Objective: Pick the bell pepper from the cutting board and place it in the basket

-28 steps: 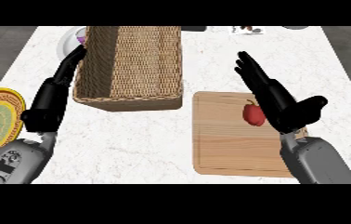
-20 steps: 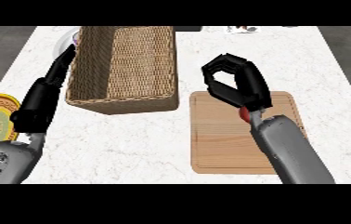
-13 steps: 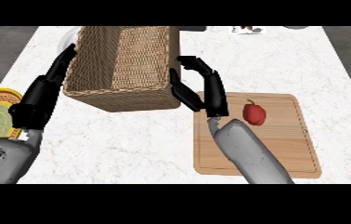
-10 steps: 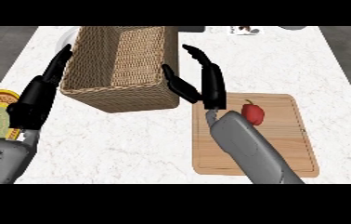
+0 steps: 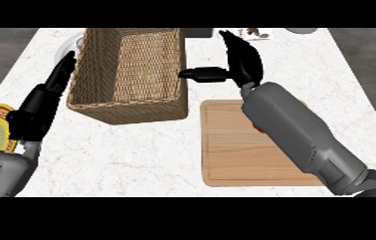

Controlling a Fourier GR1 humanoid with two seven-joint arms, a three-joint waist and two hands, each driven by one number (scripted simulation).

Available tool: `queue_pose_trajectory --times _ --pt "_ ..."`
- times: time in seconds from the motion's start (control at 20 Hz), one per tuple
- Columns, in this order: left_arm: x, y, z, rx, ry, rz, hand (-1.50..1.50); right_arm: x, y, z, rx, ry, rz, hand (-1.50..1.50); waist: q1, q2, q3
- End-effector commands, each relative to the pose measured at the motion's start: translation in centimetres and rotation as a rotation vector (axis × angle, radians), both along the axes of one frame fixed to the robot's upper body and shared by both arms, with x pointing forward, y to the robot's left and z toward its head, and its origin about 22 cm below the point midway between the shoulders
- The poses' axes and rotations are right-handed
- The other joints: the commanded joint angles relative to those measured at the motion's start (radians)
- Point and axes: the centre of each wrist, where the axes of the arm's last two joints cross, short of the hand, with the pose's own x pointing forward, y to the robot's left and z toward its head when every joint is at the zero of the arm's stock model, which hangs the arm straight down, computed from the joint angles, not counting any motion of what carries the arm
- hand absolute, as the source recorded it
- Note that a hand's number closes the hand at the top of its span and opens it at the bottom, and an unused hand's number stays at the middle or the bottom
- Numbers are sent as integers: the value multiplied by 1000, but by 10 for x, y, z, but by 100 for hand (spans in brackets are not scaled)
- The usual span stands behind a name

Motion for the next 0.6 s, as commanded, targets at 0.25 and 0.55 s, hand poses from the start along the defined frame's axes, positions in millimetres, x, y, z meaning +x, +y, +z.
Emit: queue_pose_trajectory --times 0.25,0.55 --pt "2 -5 -2 -21 7 -5 0 13 51 84 -442 481 -3 -150 -10 12 8" --pt "-6 15 -5 -13 -11 -4 0 9 48 120 -493 645 -44 -150 -12 22 13"
